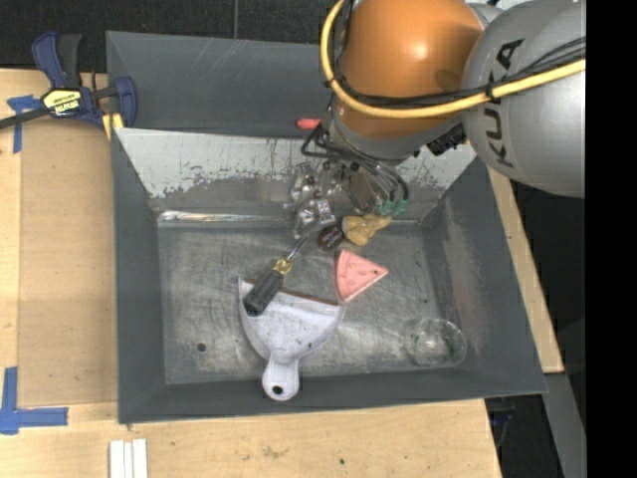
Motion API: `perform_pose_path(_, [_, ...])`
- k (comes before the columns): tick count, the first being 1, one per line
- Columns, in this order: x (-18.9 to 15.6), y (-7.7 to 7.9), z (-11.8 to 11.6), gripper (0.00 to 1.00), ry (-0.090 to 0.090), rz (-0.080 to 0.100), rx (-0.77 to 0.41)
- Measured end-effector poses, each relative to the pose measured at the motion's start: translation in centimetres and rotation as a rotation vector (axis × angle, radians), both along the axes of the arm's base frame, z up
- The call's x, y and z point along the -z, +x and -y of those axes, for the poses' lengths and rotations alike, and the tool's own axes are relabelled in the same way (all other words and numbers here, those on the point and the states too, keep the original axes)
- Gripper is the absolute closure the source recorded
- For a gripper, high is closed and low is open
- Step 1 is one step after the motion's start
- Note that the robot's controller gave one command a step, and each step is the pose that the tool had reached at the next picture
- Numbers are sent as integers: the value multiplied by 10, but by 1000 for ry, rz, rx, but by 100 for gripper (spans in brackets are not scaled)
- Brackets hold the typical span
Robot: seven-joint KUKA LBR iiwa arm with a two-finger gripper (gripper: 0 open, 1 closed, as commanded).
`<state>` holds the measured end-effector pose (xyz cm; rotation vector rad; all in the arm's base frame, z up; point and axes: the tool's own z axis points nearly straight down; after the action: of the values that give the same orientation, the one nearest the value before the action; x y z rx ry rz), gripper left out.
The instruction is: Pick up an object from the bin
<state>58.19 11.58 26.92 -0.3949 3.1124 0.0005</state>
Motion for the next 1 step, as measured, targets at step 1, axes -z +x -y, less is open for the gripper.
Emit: perform_pose_path(1, [0, 0, 0, 100, 0, 0, 1])
